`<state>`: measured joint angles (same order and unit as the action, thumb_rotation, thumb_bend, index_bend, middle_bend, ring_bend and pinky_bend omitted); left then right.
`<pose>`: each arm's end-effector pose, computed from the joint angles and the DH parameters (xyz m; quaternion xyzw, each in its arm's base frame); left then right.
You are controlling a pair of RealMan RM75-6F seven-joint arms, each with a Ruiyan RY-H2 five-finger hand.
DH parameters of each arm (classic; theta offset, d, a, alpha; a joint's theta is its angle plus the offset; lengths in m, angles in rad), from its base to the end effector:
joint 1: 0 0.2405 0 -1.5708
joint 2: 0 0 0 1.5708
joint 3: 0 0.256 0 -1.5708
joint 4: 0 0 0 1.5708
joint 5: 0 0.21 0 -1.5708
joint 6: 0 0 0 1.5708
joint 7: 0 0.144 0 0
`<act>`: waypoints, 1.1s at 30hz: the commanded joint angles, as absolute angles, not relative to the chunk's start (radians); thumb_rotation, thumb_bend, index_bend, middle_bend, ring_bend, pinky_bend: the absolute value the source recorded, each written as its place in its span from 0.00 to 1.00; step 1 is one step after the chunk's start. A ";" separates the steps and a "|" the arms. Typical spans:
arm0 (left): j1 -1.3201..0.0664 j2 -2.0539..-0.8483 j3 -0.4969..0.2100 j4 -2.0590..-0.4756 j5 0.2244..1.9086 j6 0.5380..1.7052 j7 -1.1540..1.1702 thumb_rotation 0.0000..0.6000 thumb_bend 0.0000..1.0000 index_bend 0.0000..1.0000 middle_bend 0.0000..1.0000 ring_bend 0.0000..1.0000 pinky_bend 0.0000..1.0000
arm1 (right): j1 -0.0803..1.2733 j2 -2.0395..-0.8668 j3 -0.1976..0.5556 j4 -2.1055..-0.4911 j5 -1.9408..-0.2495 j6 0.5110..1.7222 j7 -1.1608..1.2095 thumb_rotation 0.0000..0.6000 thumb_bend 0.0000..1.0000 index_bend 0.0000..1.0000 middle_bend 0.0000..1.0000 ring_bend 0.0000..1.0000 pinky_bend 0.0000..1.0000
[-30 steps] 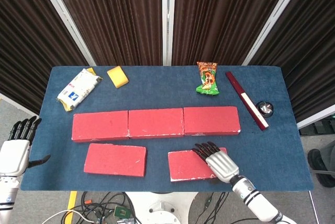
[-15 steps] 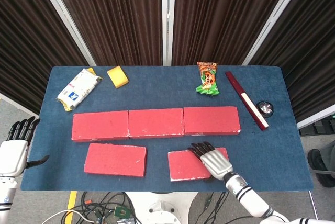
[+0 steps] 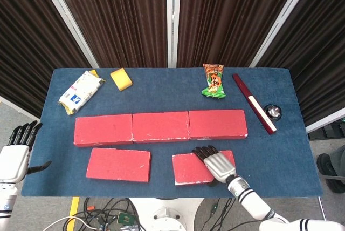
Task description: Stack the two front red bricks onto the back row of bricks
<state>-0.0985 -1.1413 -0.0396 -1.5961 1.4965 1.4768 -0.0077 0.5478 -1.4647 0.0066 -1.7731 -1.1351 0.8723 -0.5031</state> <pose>-0.3115 0.1832 0.1511 -0.5961 -0.3941 -0.3915 0.5796 -0.1789 -0.2286 -0.0374 0.8019 -0.4361 0.2600 0.3148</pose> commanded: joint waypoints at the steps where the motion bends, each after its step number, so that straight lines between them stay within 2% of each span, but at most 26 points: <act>1: -0.098 -1.141 -0.040 -1.596 1.495 1.476 -0.009 1.00 0.00 0.00 0.00 0.00 0.00 | 0.551 -1.470 0.005 -1.765 -1.135 0.876 -0.493 1.00 0.00 0.00 0.00 0.00 0.00; 5: -0.099 -1.140 -0.040 -1.595 1.494 1.475 -0.010 1.00 0.00 0.00 0.00 0.00 0.00 | 0.552 -1.478 0.000 -1.752 -1.148 0.887 -0.475 1.00 0.00 0.00 0.02 0.00 0.02; 8: -0.098 -1.140 -0.040 -1.595 1.493 1.474 -0.011 1.00 0.00 0.00 0.00 0.00 0.00 | 0.552 -1.482 -0.005 -1.747 -1.156 0.895 -0.468 1.00 0.00 0.00 0.06 0.01 0.10; 12: -0.099 -1.140 -0.039 -1.594 1.493 1.472 -0.012 1.00 0.00 0.00 0.00 0.00 0.00 | 0.554 -1.480 -0.008 -1.746 -1.162 0.903 -0.462 1.00 0.00 0.00 0.13 0.09 0.24; 16: -0.098 -1.138 -0.039 -1.596 1.495 1.474 -0.010 1.00 0.00 0.00 0.00 0.00 0.00 | 0.551 -1.472 -0.013 -1.756 -1.183 0.920 -0.451 1.00 0.00 0.00 0.18 0.14 0.31; 24: -0.097 -1.132 -0.040 -1.601 1.495 1.478 -0.011 1.00 0.00 0.00 0.00 0.00 0.00 | 0.534 -1.391 -0.007 -1.850 -1.263 0.999 -0.431 1.00 0.00 0.00 0.17 0.14 0.31; 29: -0.096 -1.131 -0.038 -1.601 1.498 1.478 -0.018 1.00 0.00 0.00 0.00 0.00 0.00 | 0.571 -1.319 0.061 -1.914 -1.257 1.004 -0.437 1.00 0.00 0.00 0.16 0.14 0.31; 33: -0.095 -1.128 -0.038 -1.601 1.498 1.478 -0.021 1.00 0.00 0.00 0.00 0.00 0.00 | 0.658 -1.290 0.155 -1.906 -1.149 0.923 -0.438 1.00 0.00 0.00 0.15 0.14 0.31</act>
